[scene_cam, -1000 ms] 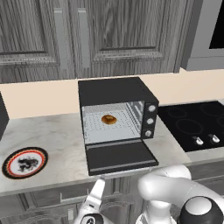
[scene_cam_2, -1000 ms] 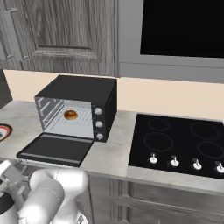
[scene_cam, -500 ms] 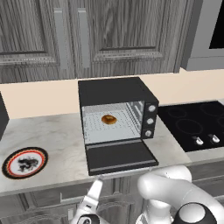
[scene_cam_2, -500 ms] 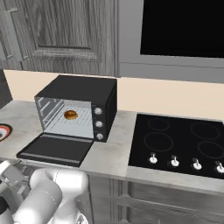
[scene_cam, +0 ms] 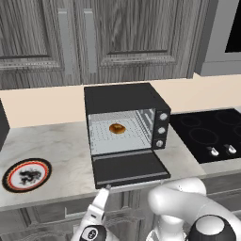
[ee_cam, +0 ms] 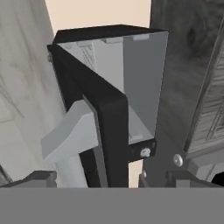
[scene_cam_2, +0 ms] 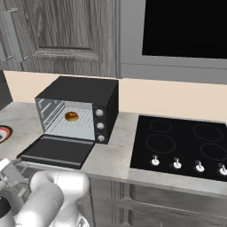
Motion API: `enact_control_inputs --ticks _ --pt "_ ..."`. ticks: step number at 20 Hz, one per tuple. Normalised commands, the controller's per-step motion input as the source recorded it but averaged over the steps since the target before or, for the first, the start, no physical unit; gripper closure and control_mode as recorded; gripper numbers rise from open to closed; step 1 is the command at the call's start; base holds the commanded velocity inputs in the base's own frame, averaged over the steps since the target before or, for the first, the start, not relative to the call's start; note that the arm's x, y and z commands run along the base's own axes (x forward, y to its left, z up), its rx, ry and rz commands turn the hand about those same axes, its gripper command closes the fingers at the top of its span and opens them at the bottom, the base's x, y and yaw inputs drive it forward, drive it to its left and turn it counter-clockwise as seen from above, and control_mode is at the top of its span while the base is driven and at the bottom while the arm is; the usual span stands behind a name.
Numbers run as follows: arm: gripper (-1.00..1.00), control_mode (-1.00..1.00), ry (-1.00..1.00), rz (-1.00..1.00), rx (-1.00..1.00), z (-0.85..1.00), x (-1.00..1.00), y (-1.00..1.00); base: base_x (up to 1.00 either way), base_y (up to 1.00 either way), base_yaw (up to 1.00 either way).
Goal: Pick up the bagel from the plate, place it on the toaster oven rack, close the door, and set the timer.
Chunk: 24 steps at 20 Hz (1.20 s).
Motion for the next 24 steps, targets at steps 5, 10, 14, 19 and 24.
enact_control_inputs --ticks 5,10,14,19,24 --pt "-1.0 -1.0 0.09 0.0 0.0 0.21 0.0 -0.29 0.0 0.0 0.0" --pt "-1.0 -1.0 0.06 0.0 0.0 0.11 0.0 -0.28 0.0 0.0 0.0" --pt "-1.0 -1.0 0.03 0.0 0.0 0.0 0.18 -0.16 0.0 0.0 0.0" --pt "-1.0 -1.0 0.0 0.0 0.0 0.0 0.36 -0.07 0.0 0.0 0.0" --pt "-1.0 -1.0 0.0 0.0 0.0 0.0 0.53 0.0 0.0 0.0 0.0"
